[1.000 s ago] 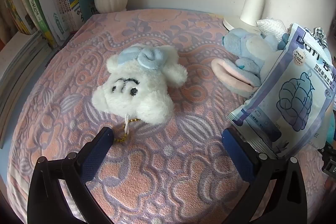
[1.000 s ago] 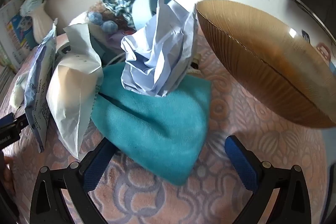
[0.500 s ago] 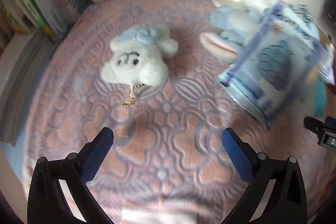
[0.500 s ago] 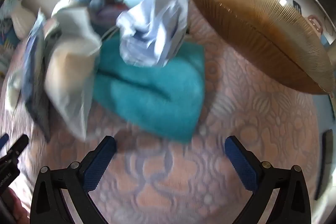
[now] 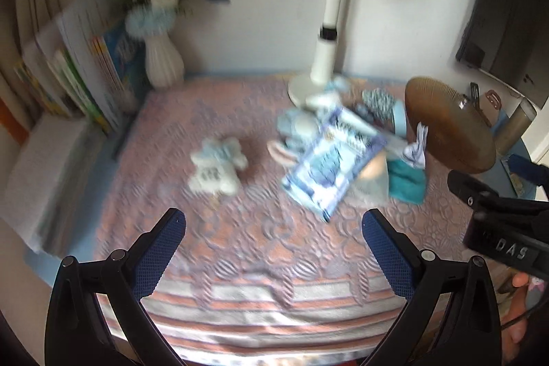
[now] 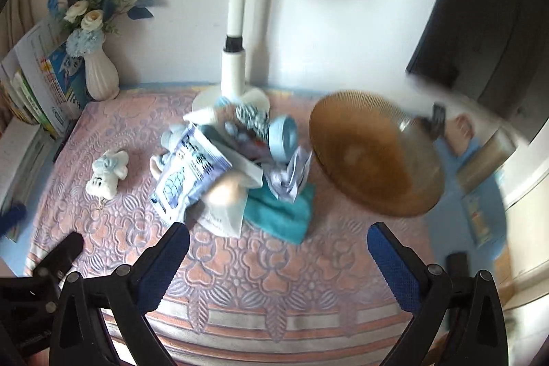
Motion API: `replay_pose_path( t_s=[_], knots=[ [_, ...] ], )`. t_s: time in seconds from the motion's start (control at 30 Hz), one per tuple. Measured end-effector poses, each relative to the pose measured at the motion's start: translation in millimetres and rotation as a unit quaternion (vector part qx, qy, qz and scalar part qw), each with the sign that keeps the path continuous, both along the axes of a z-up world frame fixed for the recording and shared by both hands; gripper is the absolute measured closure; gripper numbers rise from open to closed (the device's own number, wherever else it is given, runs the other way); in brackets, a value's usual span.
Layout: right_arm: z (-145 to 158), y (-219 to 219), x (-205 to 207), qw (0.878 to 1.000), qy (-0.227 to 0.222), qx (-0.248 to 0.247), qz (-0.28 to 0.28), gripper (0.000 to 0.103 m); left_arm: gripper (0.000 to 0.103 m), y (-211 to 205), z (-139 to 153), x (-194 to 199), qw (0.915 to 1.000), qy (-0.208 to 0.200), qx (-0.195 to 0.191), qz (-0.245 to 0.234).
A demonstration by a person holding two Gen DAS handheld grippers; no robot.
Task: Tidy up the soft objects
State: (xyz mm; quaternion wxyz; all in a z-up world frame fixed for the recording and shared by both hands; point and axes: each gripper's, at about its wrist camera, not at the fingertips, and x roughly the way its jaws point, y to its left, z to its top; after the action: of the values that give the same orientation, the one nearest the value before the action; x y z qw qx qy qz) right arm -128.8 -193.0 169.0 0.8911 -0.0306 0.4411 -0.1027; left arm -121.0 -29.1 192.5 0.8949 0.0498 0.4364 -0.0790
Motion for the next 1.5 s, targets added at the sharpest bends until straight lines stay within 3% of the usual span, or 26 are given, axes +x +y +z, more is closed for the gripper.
replay_pose_path(
  t_s=[0.1, 0.23, 0.4, 0.73, 1.5],
  knots=[
    [14, 5, -8, 0.999, -0.023, 0.027, 0.003, 0.0, 0.001, 18, 14, 9, 0.9994, -0.027, 0.013, 0.014],
    [17, 17, -19, 0.998, -0.036, 0.056, 0.011, 0.0, 0.001, 39, 20, 6, 0.9914, -0.095, 0.047, 0.077],
    [9, 32, -20, 0.998, -0.032, 0.053, 0.025, 0.0, 0.001, 57, 9, 12, 0.9931, -0.079, 0.021, 0.084],
    [-11, 31, -8, 0.997, -0.005, 0.082, 0.013, 0.0, 0.001, 55, -14, 6, 0.9963, -0.055, 0.015, 0.064],
    [-25, 33, 9, 0.997, 0.017, 0.069, 0.006, 0.006, 0.001, 56, -26, 25, 0.9983, -0.023, 0.006, 0.054]
  ],
)
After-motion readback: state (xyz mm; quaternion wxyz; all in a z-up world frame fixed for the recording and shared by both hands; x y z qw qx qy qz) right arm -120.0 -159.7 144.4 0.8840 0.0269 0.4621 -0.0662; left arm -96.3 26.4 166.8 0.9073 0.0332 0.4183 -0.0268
